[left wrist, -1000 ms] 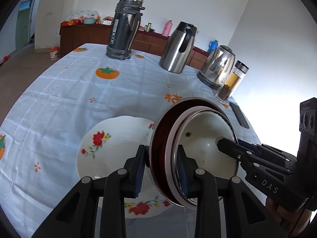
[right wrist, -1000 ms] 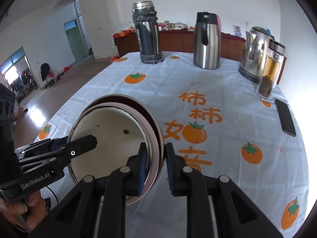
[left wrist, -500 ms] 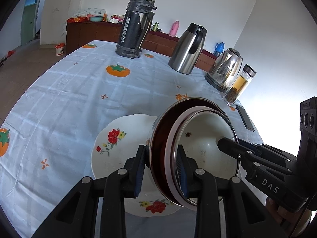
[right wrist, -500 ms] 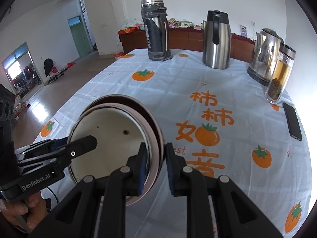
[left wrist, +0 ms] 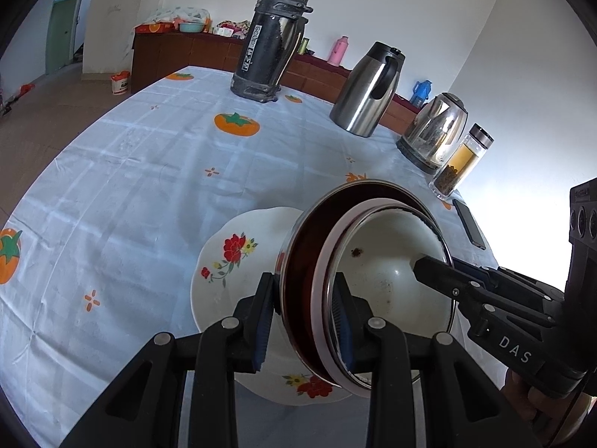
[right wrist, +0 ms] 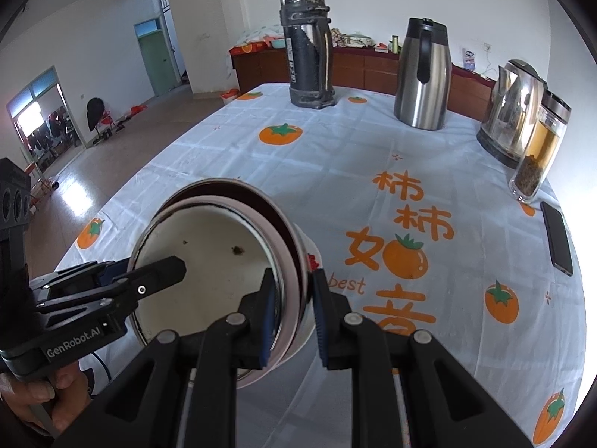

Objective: Organize plates and bowls
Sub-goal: 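Lift the nested bowl stack with both grippers over the floral plates, then lower the nested bowl stack onto the floral plates with both grippers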

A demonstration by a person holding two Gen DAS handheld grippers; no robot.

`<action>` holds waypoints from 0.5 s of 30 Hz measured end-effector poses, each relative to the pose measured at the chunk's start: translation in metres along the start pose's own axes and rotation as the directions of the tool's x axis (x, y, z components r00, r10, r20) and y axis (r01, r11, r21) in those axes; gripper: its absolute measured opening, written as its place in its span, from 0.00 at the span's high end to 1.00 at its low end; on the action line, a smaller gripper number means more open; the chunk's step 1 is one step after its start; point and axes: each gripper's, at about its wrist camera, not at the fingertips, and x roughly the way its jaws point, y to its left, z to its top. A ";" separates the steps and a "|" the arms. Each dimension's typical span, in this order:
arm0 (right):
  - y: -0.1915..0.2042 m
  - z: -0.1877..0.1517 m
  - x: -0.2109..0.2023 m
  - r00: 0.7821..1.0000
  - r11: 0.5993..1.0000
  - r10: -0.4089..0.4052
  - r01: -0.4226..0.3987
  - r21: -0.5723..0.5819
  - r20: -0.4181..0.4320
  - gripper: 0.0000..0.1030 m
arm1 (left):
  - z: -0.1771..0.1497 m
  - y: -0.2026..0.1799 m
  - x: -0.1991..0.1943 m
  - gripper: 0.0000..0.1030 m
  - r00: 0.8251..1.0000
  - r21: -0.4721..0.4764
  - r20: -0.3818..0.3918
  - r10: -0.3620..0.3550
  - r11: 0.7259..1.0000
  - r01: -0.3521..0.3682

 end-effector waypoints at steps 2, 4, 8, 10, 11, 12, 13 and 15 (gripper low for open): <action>0.002 0.001 0.002 1.000 1.000 -0.002 0.001 -0.012 -0.011 0.82 | 0.000 0.002 0.000 0.69 1.000 -0.004 -0.005 0.000 1.000 0.000; 0.002 0.003 0.005 1.000 1.000 0.005 -0.005 -0.017 -0.023 0.82 | 0.000 0.004 0.000 0.69 1.000 -0.008 -0.007 0.000 1.000 0.000; 0.001 0.006 0.013 0.998 1.000 0.018 -0.019 -0.022 -0.054 0.82 | 0.001 0.007 0.002 0.69 1.000 -0.016 -0.019 0.002 1.000 -0.002; 0.000 0.009 0.018 0.997 0.999 0.028 -0.030 -0.028 -0.077 0.82 | 0.002 0.011 0.006 0.69 0.999 -0.029 -0.037 -0.005 1.000 0.004; -0.001 0.011 0.020 0.996 0.999 0.033 -0.035 -0.030 -0.088 0.82 | 0.002 0.012 0.007 0.69 0.999 -0.035 -0.045 -0.009 0.999 0.008; -0.001 0.012 0.022 0.995 0.999 0.036 -0.039 -0.035 -0.098 0.82 | 0.002 0.014 0.009 0.69 0.999 -0.043 -0.053 -0.013 0.999 0.010; -0.001 0.013 0.024 0.994 0.998 0.037 -0.041 -0.039 -0.106 0.82 | 0.002 0.016 0.010 0.69 0.998 -0.049 -0.060 -0.014 0.999 0.011; 0.001 0.015 0.028 0.991 0.998 0.036 -0.043 -0.054 -0.125 0.82 | 0.001 0.017 0.011 0.69 0.998 -0.054 -0.065 -0.011 0.999 0.007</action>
